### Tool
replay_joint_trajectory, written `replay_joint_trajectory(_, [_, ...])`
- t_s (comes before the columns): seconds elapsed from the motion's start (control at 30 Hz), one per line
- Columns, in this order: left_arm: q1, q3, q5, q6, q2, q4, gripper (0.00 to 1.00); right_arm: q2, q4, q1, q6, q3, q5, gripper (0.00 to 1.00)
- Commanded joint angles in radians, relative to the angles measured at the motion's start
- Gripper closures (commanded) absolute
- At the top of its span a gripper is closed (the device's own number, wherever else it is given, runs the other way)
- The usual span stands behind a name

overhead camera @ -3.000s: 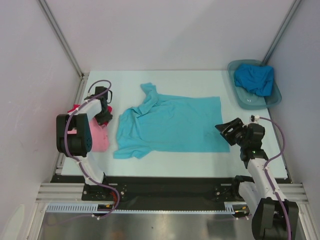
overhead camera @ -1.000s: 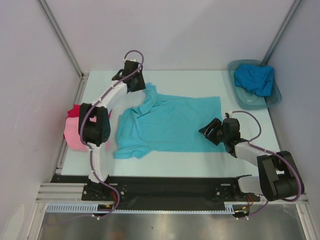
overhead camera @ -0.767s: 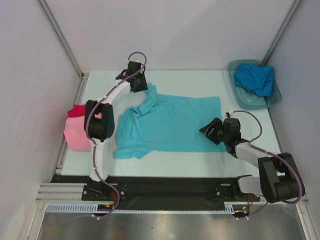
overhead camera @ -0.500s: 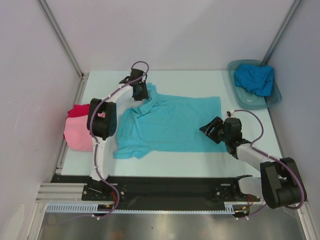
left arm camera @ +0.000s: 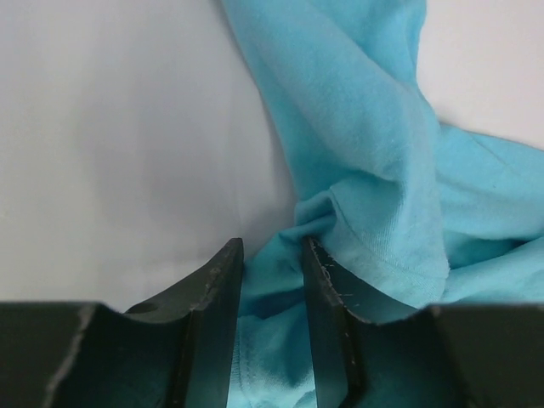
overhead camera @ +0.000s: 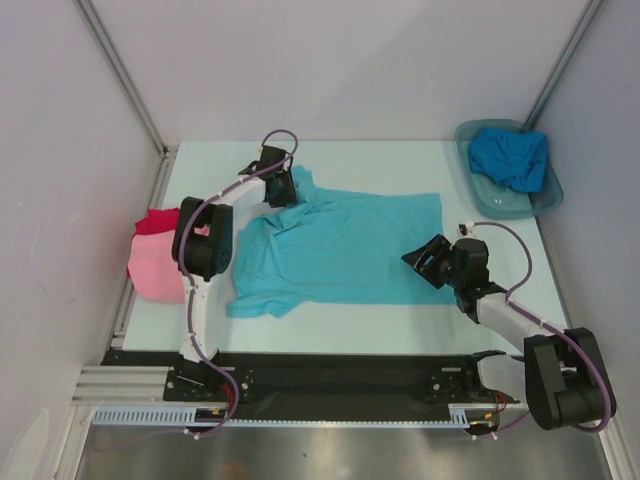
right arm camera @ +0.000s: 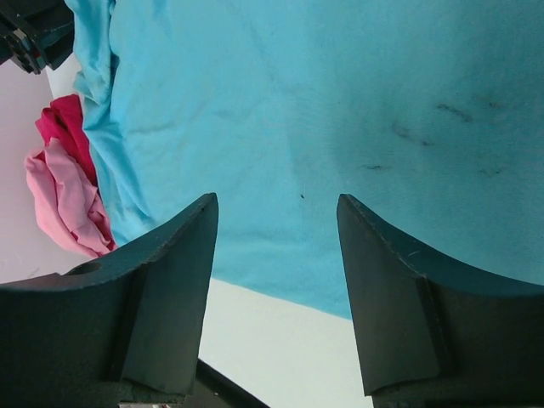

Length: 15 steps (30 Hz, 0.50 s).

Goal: Fold and stack the t-shirts
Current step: Flatten the tshirt out

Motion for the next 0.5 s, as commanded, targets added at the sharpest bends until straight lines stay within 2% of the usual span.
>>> replay_joint_trajectory(0.0, [-0.005,-0.032,0.048,-0.023,-0.054,0.044,0.61,-0.013,0.049,0.000,0.008,-0.006,-0.016,0.37])
replay_joint_trajectory(0.1, [-0.006,-0.034,0.044,-0.016,-0.065,0.046,0.68,0.002,0.067,0.003,0.013,-0.012,-0.018,0.37])
replay_joint_trajectory(0.23, [-0.005,-0.034,0.015,-0.007,-0.083,0.040,0.92,0.013,0.095,0.017,0.021,-0.027,-0.016,0.38])
replay_joint_trajectory(0.3, [-0.006,-0.032,0.013,-0.001,-0.095,0.032,0.99,0.023,0.103,0.025,0.024,-0.029,-0.010,0.38])
replay_joint_trajectory(0.47, [-0.008,-0.038,-0.088,0.011,-0.132,0.017,1.00,0.036,0.124,0.046,0.030,-0.032,0.002,0.38])
